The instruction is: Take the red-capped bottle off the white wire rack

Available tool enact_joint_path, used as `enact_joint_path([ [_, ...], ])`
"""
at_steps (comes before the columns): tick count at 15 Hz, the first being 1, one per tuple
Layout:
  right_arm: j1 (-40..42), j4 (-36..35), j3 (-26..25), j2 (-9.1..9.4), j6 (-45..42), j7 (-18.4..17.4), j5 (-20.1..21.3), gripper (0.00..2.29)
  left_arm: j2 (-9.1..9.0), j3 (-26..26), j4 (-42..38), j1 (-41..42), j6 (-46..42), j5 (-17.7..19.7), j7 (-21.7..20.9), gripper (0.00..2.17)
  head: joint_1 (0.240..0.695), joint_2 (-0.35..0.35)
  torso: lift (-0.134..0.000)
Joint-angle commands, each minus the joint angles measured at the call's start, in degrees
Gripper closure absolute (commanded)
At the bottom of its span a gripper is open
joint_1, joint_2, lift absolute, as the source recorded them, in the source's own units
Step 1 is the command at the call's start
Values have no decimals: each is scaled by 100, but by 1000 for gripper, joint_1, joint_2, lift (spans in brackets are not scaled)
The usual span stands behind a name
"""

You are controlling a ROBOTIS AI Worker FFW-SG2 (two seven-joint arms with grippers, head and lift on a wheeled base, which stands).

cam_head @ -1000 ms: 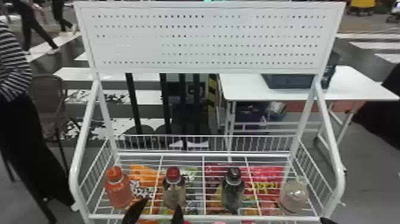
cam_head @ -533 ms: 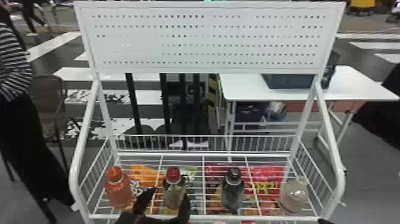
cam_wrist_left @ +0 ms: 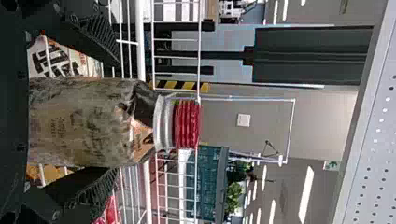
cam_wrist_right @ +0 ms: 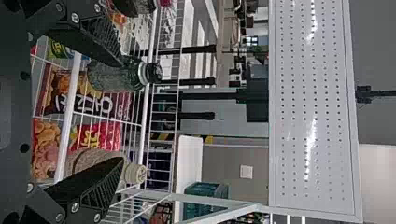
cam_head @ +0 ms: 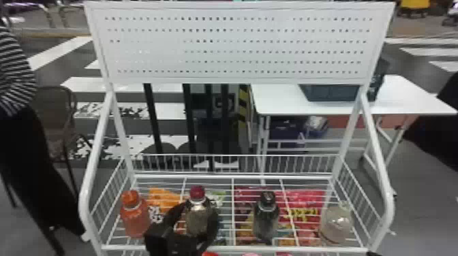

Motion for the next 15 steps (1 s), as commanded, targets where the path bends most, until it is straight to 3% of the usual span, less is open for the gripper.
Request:
enact_joint_path([
  [1, 19, 0, -11, 5, -18, 0, 0, 184, 34, 27, -10, -11, -4, 26, -118, 1129, 499, 0, 0],
  [3, 19, 0, 24, 5, -36, -26, 0, 184, 113, 44, -283, 165, 49, 62, -127, 1794, 499, 0, 0],
  [9, -34, 44, 200, 5, -53, -114, 35, 184, 456, 343, -2506, 1413, 365, 70, -21, 1838, 499, 0, 0],
  [12, -78, 53, 244, 5, -53, -114, 35, 184, 596, 862, -3921, 2300, 541, 123, -3, 1835, 499, 0, 0],
  [15, -140, 123, 279, 5, -53, -114, 35, 184, 658, 1582, -4941, 3232, 541, 422, -100, 1835, 499, 0, 0],
])
